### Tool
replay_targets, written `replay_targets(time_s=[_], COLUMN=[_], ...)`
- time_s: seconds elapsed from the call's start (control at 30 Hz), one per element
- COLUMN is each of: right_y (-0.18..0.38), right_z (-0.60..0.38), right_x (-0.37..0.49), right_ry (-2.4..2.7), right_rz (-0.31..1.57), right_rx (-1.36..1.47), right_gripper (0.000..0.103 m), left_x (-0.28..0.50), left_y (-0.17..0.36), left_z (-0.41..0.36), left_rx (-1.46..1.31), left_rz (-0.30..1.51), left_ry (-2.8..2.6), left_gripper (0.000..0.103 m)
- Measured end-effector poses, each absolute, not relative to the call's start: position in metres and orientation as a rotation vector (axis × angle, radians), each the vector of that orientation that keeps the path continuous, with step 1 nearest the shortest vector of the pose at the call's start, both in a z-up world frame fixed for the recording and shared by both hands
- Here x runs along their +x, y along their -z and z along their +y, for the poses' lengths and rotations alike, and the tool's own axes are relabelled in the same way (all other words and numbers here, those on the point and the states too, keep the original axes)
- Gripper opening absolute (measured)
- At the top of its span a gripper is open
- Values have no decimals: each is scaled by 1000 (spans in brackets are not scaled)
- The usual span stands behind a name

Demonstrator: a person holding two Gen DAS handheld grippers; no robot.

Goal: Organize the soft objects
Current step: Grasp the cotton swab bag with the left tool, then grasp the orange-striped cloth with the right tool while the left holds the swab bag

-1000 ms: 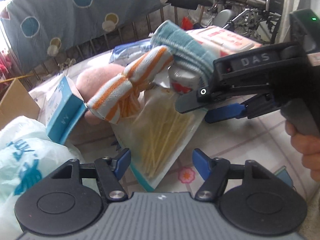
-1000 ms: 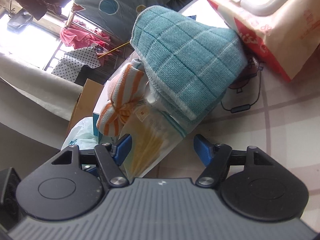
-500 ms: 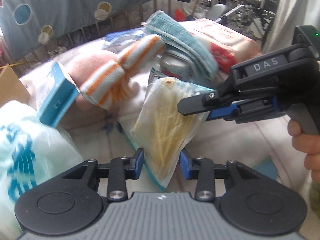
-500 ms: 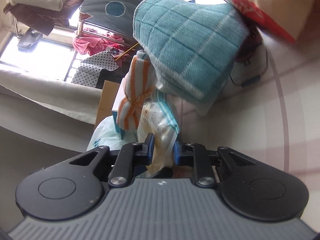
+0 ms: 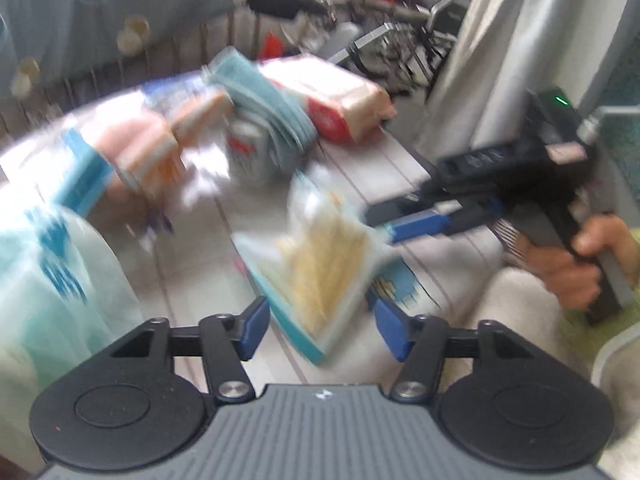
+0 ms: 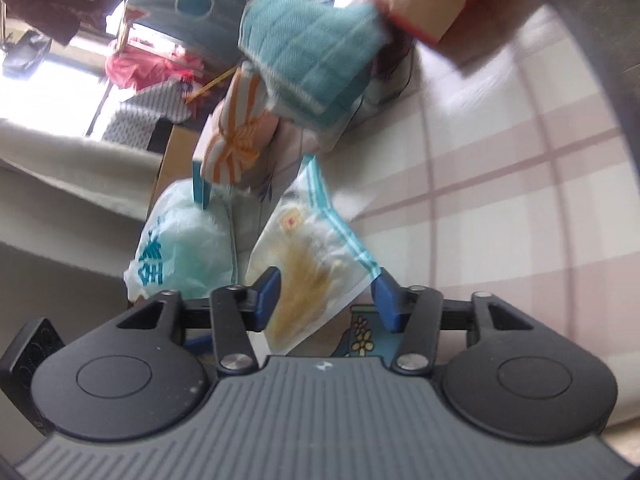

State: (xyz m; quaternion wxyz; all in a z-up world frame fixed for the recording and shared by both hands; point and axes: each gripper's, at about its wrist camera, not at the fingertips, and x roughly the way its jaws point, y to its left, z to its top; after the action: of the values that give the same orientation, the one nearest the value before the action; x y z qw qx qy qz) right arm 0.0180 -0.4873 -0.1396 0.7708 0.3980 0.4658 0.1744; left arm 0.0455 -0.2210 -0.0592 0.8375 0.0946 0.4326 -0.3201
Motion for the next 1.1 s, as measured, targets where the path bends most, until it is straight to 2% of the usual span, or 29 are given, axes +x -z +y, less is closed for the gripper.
replay_targets(time_s=[0.13, 0.23, 0.4, 0.8, 0.97, 1.1], right_y=[133, 137, 150, 158, 152, 138], right_z=[-501, -510, -501, -464, -454, -465], right_x=[10, 12, 28, 82, 88, 78], right_ry=[-328, -321, -327, -445, -499, -493], right_rz=[915, 886, 921, 989, 958, 898], right_rx=[915, 960, 977, 947, 970, 993], right_gripper=[53, 52, 43, 42, 42, 44], left_x=[71, 90, 99, 67, 68, 82], left_y=[63, 78, 96, 86, 74, 81], left_z=[-241, -255, -261, -219, -217, -238], left_rx=[215, 204, 225, 113, 123, 168], left_rz=[867, 903, 957, 1044, 1001, 1027], left_ry=[674, 686, 673, 687, 629, 614], left_gripper=[68, 68, 70, 74, 92, 96])
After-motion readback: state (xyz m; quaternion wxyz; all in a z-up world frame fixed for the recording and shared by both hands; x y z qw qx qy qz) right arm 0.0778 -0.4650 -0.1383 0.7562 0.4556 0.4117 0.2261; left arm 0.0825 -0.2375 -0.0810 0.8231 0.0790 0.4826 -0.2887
